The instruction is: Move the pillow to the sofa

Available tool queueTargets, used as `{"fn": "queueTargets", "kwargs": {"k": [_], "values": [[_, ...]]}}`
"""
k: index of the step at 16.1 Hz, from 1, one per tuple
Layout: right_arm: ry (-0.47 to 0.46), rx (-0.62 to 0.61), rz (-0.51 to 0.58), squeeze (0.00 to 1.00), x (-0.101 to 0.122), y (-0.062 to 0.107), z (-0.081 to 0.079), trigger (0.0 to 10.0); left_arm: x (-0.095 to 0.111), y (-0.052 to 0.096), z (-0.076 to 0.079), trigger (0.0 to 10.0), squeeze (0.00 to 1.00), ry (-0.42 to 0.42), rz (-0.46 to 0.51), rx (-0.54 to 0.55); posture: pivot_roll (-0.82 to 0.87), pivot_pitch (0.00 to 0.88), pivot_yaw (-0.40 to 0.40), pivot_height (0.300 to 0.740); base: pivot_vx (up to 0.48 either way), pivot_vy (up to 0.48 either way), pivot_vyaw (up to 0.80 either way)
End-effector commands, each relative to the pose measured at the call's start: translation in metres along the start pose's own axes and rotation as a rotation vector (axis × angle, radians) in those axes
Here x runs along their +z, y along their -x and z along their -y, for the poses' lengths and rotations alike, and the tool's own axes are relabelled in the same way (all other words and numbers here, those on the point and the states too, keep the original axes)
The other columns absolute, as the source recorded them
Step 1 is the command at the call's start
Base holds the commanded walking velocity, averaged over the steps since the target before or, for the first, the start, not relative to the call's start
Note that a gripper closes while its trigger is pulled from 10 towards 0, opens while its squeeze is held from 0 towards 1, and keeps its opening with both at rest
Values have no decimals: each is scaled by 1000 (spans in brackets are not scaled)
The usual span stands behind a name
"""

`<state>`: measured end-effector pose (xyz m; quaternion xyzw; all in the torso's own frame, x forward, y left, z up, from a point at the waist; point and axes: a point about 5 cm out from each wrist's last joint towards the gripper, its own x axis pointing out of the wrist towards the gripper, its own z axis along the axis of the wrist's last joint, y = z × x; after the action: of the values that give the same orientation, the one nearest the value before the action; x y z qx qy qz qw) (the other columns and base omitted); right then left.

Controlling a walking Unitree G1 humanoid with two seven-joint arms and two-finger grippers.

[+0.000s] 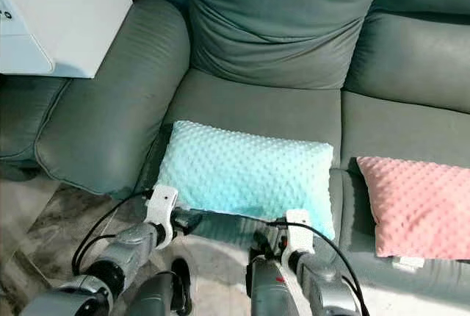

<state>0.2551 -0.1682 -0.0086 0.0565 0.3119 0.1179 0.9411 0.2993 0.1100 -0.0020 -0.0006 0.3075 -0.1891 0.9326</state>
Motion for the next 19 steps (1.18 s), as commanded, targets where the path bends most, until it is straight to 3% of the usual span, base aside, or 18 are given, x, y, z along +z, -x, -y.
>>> {"fn": "queueTargets", "kwargs": {"k": [1,8,14,19], "values": [[-11,-16,-7,0,-12,2,4,10000,-9,1,1,10000,0,12,-34,9,-222,345,59,740,0,0,0],[-3,-80,137,0,5,-4,17,10000,11,-5,8,10000,0,-7,17,34,-214,348,68,740,0,0,0],[36,-113,180,0,13,-8,20,10000,20,-7,8,10000,0,-13,41,72,-211,356,73,740,0,0,0],[85,-166,253,0,26,-7,26,10000,41,-9,8,10000,0,-55,125,141,-213,364,75,740,0,0,0]]}}
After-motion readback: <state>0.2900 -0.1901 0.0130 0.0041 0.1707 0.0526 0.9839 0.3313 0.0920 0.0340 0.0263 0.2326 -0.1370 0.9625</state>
